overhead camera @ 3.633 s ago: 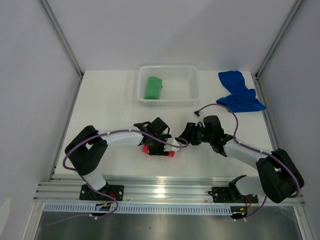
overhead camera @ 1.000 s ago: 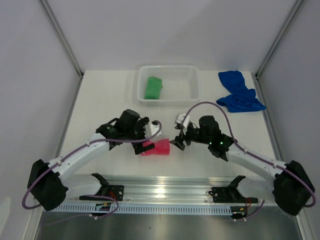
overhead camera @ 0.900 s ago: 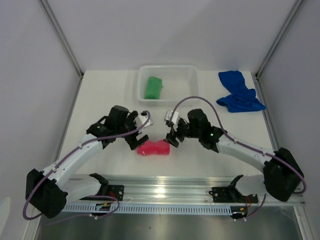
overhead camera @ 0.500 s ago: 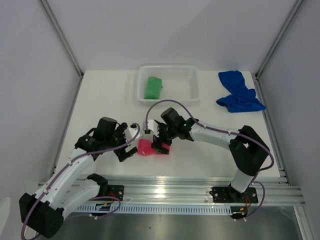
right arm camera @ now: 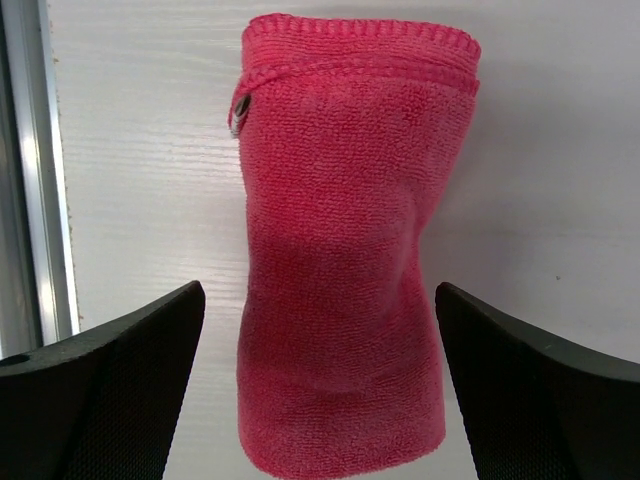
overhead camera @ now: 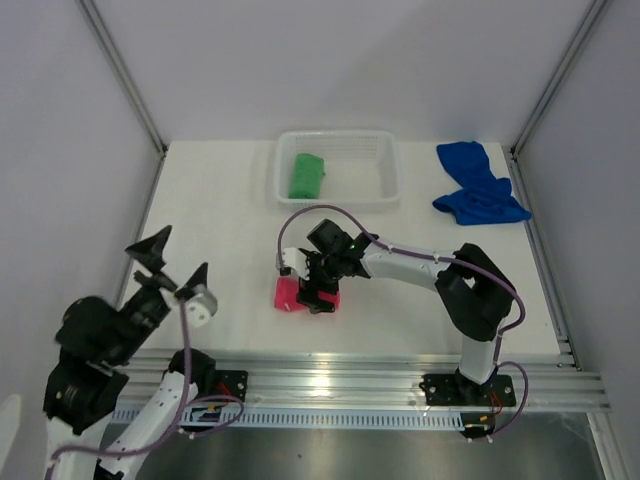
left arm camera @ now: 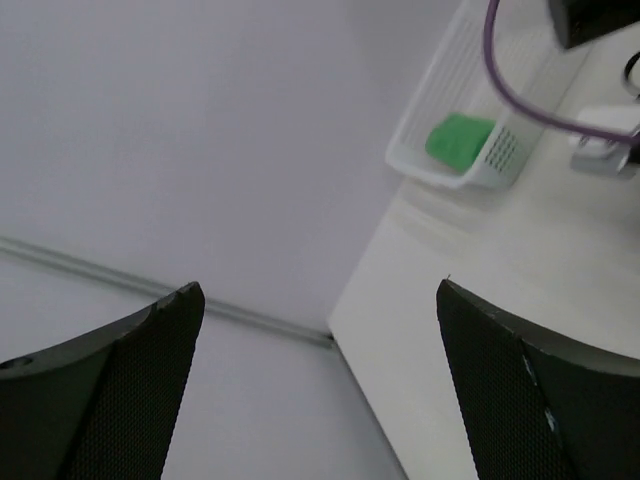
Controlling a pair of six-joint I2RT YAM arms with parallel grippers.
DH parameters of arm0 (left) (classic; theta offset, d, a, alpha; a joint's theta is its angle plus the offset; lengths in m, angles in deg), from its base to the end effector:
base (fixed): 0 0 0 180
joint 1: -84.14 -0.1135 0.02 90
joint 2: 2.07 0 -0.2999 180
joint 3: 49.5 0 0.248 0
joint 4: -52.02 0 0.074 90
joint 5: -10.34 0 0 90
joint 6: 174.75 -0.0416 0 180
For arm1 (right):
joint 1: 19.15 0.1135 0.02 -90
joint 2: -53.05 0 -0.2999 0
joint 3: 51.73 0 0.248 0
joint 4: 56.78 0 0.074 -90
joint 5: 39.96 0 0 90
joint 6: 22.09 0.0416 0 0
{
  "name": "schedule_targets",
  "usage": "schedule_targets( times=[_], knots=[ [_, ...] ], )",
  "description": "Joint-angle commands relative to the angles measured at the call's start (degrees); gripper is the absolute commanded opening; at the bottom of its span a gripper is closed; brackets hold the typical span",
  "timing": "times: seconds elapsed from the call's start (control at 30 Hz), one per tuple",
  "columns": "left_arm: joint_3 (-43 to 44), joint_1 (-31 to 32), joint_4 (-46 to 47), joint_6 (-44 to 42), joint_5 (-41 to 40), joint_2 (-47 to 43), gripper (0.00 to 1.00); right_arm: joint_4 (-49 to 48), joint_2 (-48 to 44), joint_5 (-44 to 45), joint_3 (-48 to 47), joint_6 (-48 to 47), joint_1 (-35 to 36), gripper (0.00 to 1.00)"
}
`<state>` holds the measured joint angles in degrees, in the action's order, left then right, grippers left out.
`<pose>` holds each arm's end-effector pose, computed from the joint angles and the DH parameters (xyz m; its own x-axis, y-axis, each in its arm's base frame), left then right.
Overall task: Roll the towels
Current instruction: Place the rolled towel into the container
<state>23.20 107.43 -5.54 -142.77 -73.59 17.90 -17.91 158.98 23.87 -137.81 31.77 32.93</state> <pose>0.0013 -0.0053 0.4036 0.3746 0.7570 -0.5353 0.3251 0.4334 0.8405 0.2273 0.3216 0.2225 0.0764 -0.7632 -0.6416 -0.9952 -0.0981 -0.0018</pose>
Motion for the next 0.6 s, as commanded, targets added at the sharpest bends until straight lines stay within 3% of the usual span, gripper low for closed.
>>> schedule_targets(
  times=[0.0, 0.07, 0.13, 0.27, 0.3, 0.4, 0.57],
  knots=[
    [-0.95, -0.35, -4.84, 0.11, 14.84, -1.77, 0.99, 0.63, 1.91, 0.86, -3.51, 0.28, -0.13, 0.99],
    [-5.40, -0.35, -10.22, -0.52, 19.49, 0.33, 0.96, 0.36, 3.14, 1.38, -3.95, 1.16, -0.22, 0.99],
    [-10.50, 0.26, -9.72, -2.87, 21.08, 2.09, 0.88, 0.54, 3.93, 1.83, -4.65, 1.33, -0.22, 0.99],
    [-22.20, 6.57, -0.42, -14.88, 19.52, 1.93, 0.83, 0.19, 5.68, 0.43, -5.09, 0.28, -0.13, 0.99],
    [-28.49, 11.73, 3.78, -17.63, 18.12, 1.66, 0.83, 0.01, 6.13, 0.07, -5.27, 0.28, -0.04, 0.99],
    [-35.37, 23.59, 10.65, -23.45, 11.44, 4.54, 0.77, -0.60, 7.10, 0.16, -5.45, 0.98, -0.22, 0.99],
    [-36.11, 34.71, 16.82, -20.91, 6.87, 18.68, 0.66, -1.57, 7.19, -0.28, -4.22, 1.07, -0.39, 0.95]
  ],
)
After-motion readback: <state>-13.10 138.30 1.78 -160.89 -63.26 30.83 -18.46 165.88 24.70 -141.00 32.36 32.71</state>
